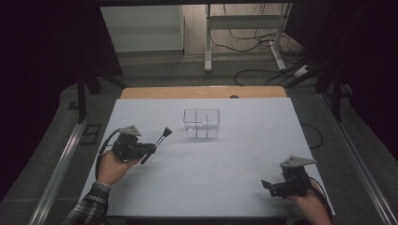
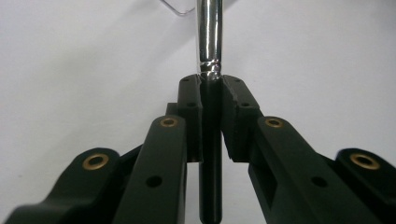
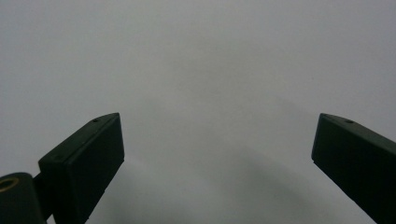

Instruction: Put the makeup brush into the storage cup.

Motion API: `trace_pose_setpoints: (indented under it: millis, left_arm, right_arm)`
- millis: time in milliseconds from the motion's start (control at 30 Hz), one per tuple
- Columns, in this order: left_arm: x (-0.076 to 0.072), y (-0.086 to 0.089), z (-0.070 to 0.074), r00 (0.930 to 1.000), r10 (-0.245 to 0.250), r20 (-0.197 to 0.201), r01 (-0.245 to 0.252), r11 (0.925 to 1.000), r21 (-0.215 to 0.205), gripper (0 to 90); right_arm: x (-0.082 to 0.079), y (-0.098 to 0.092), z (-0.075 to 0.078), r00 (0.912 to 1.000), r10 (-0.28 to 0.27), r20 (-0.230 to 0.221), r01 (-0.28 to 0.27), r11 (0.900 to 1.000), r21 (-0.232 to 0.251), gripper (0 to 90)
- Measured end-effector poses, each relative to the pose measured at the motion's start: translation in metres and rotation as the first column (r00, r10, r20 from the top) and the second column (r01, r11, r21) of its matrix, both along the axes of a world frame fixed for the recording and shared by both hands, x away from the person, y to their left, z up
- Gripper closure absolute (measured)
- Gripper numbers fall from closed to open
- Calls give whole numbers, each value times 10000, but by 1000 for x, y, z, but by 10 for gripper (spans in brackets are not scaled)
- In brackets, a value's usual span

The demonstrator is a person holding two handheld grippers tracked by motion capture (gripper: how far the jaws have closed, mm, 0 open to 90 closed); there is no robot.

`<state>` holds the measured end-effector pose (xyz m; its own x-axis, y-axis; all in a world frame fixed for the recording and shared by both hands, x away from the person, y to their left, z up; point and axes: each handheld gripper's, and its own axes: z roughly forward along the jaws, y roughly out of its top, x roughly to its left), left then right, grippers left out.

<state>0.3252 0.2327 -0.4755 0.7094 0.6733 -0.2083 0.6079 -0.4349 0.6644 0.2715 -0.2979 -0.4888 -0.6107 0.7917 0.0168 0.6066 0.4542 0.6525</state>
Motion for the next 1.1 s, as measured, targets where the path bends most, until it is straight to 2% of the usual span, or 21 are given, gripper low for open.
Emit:
trace_pose_setpoints:
  millis: [667,1100]
  left_arm:
    - [-27,-19,6,9991,-399,110,405,9978,-517,793]
    - [-38,-26,8,9987,-496,148,504,9969,-602,792]
  right_arm:
    - [0,0,0,10000,-55,49,54,9999,111,22]
    - [0,0,1,9999,-72,88,71,9998,176,22]
